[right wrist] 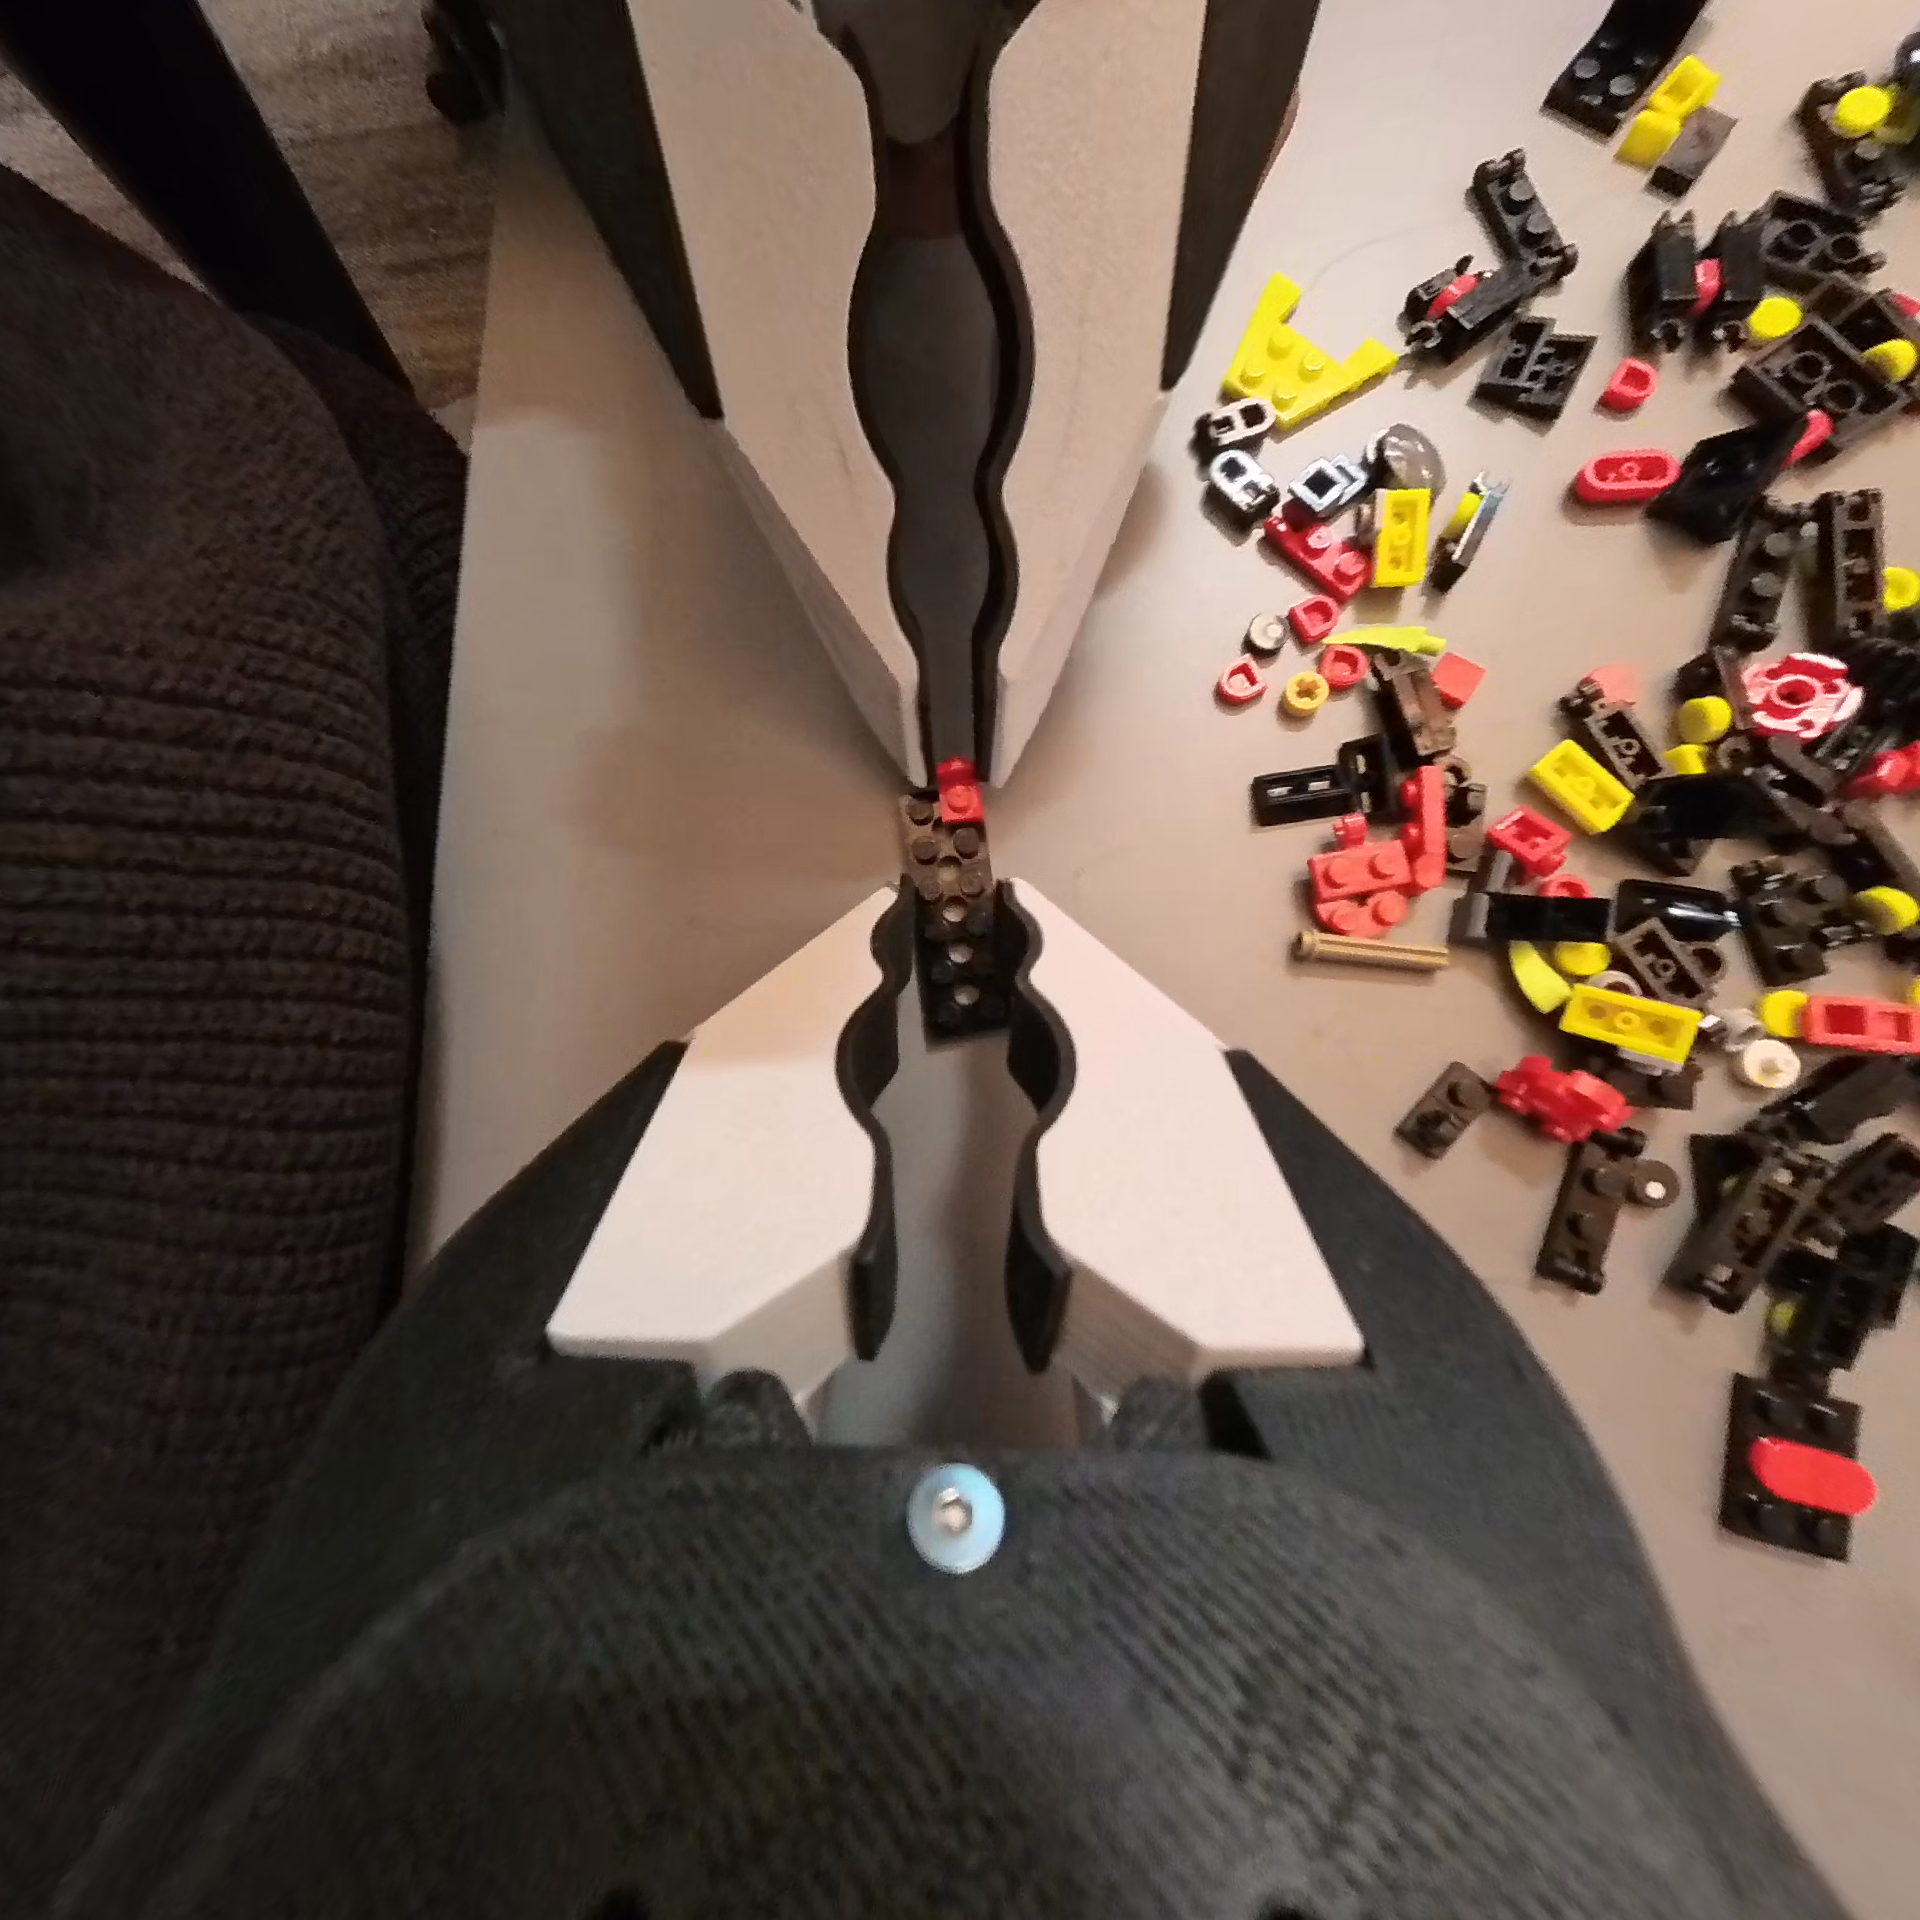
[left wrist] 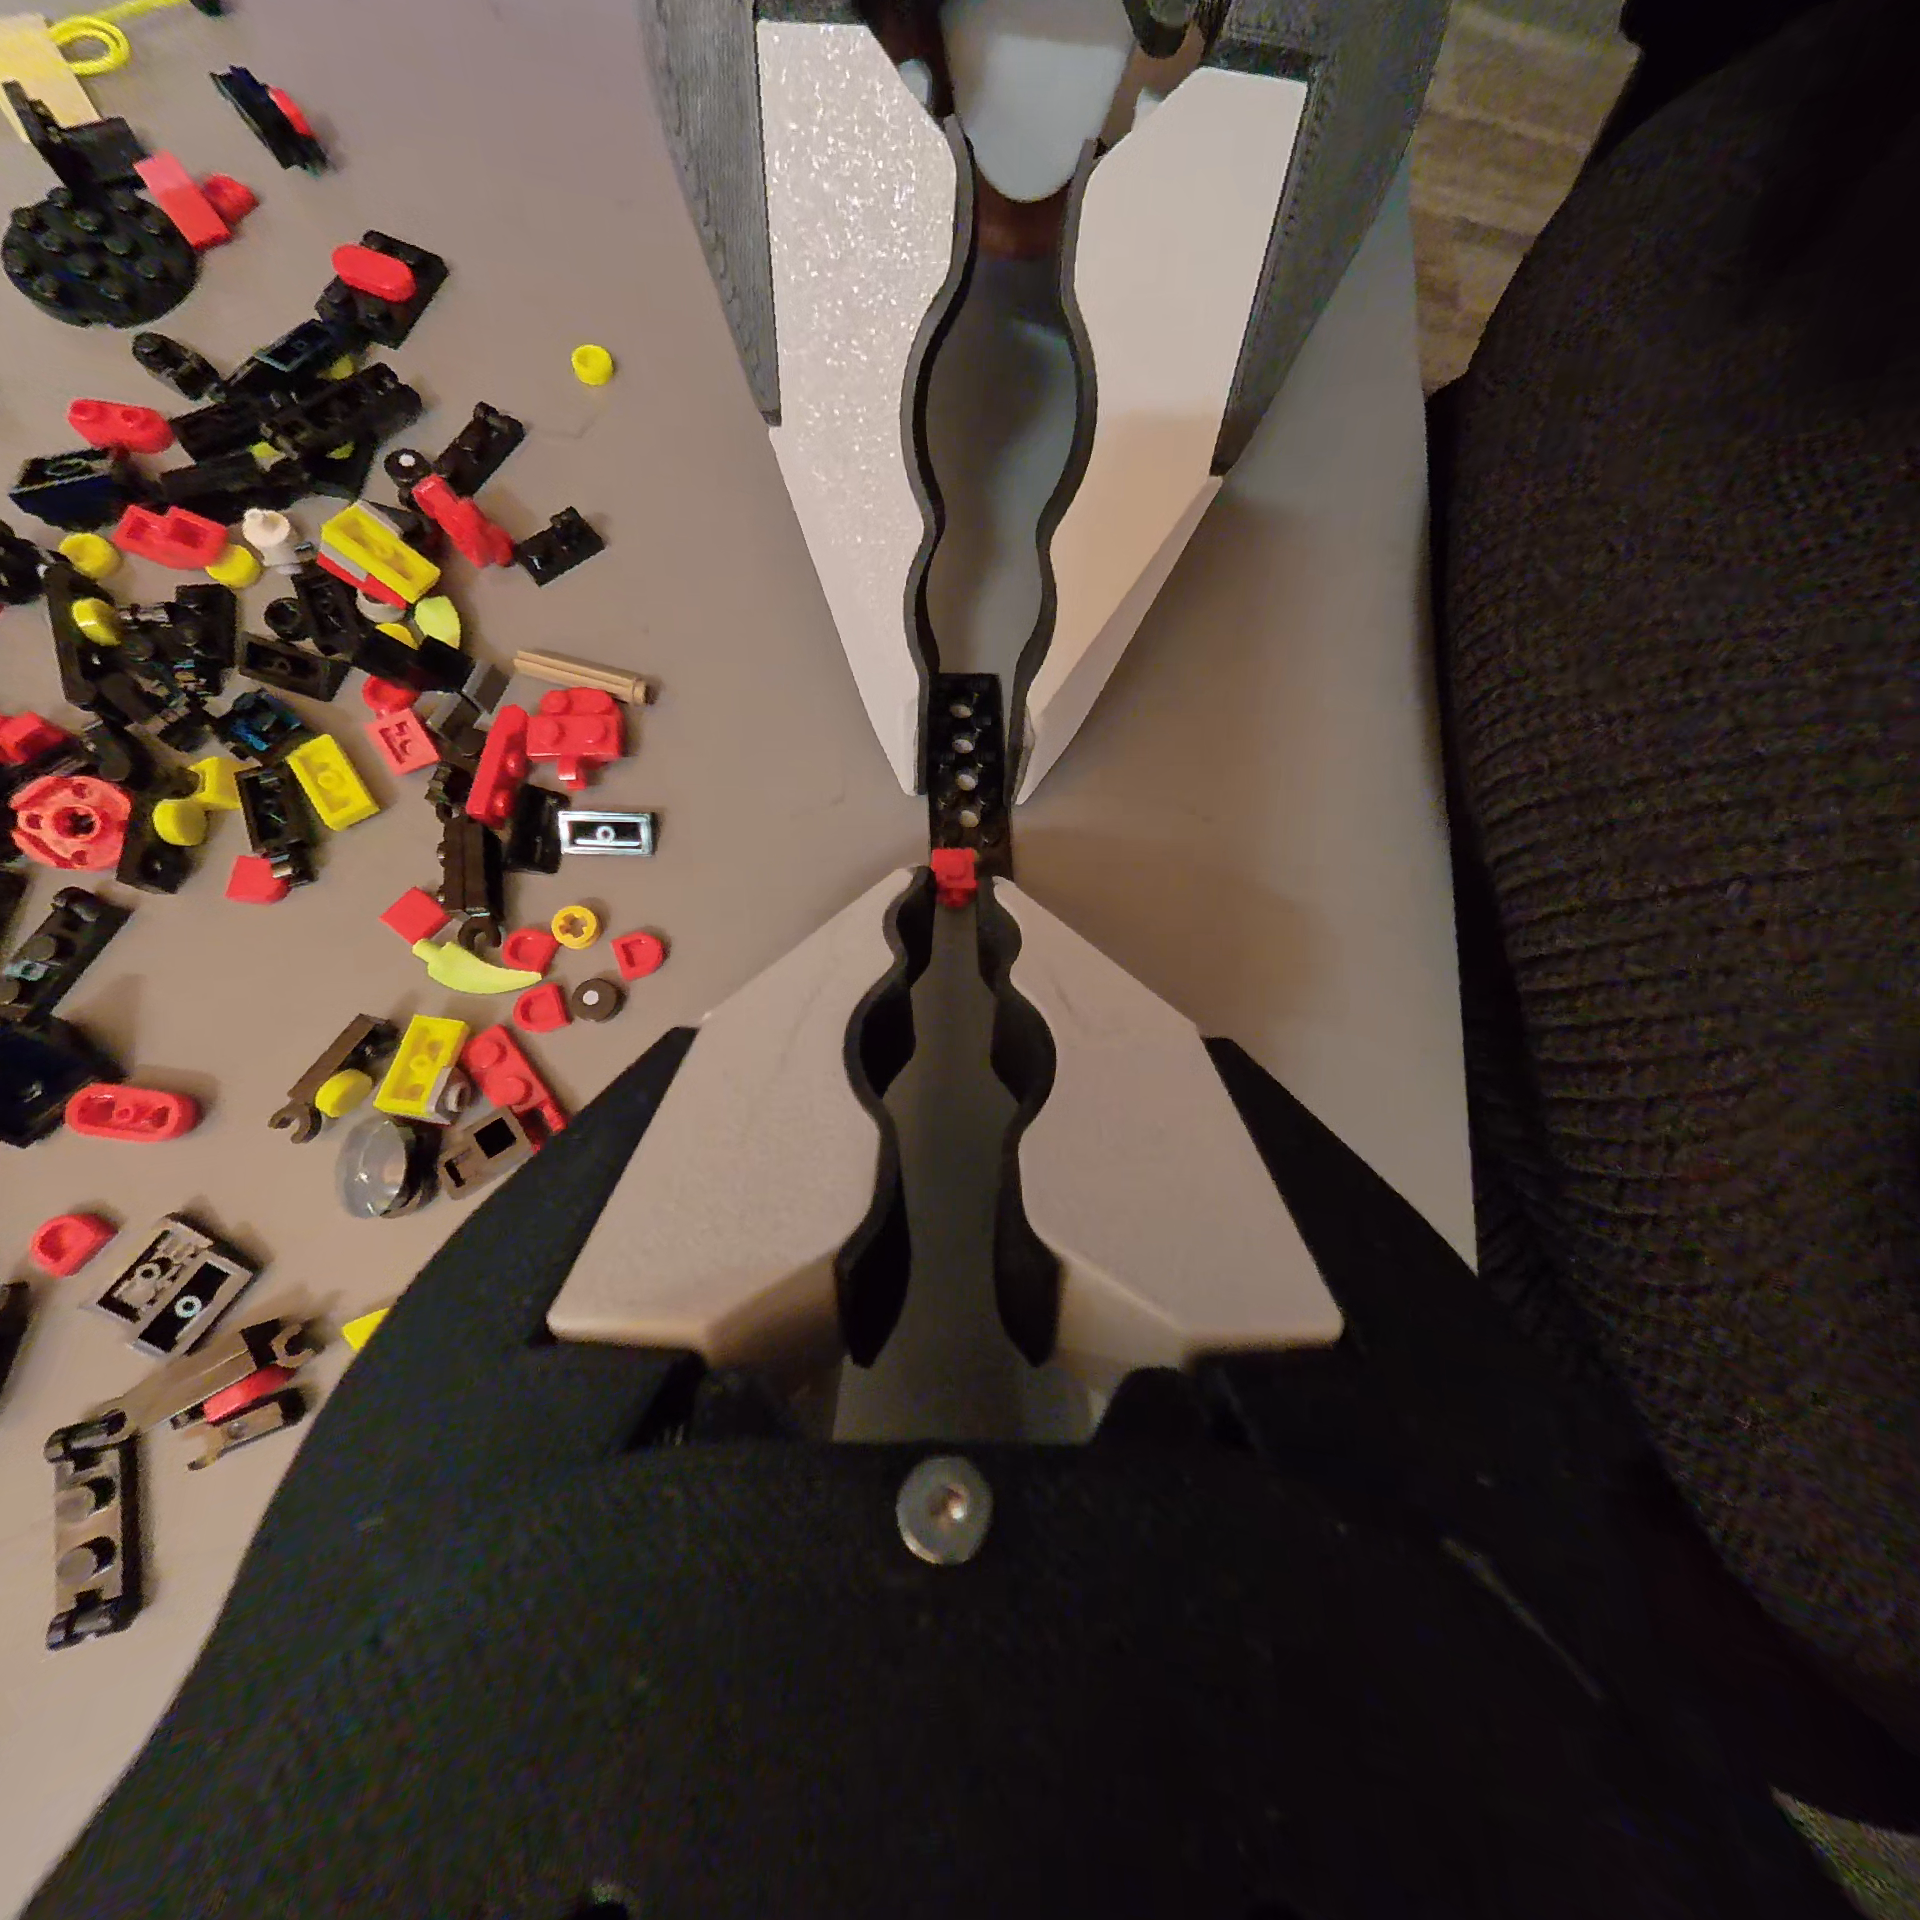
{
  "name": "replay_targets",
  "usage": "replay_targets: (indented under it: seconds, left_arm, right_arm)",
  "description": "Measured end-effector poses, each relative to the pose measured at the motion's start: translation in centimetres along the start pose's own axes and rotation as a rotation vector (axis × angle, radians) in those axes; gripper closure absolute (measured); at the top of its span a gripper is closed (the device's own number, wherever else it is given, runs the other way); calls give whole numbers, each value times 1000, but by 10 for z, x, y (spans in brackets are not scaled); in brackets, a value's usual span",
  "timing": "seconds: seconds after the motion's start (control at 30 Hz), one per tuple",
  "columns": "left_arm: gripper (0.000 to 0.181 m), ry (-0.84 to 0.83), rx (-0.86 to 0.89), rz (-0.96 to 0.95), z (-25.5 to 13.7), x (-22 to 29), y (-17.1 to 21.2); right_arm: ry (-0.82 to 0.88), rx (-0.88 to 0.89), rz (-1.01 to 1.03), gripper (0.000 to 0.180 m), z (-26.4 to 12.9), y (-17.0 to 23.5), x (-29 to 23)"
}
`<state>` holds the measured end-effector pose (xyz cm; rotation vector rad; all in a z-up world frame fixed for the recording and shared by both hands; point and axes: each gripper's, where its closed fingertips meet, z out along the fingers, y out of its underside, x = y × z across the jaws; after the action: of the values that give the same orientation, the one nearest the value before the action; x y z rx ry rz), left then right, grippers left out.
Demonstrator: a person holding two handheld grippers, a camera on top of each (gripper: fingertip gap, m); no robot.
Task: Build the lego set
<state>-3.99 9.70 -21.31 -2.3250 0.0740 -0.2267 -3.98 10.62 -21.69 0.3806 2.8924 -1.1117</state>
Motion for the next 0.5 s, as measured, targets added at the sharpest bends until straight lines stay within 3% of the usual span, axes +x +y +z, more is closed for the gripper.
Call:
replay_targets:
  seconds: [0.23, 0.5]
  left_arm:
    - [175, -33, 22, -6, -3, -8, 1]
    - [161, 3, 45, -43, -7, -7, 0]
  right_arm:
    - [7, 20, 53, 166, 1, -3, 8]
    - [6, 42, 71, 166, 2, -5, 11]
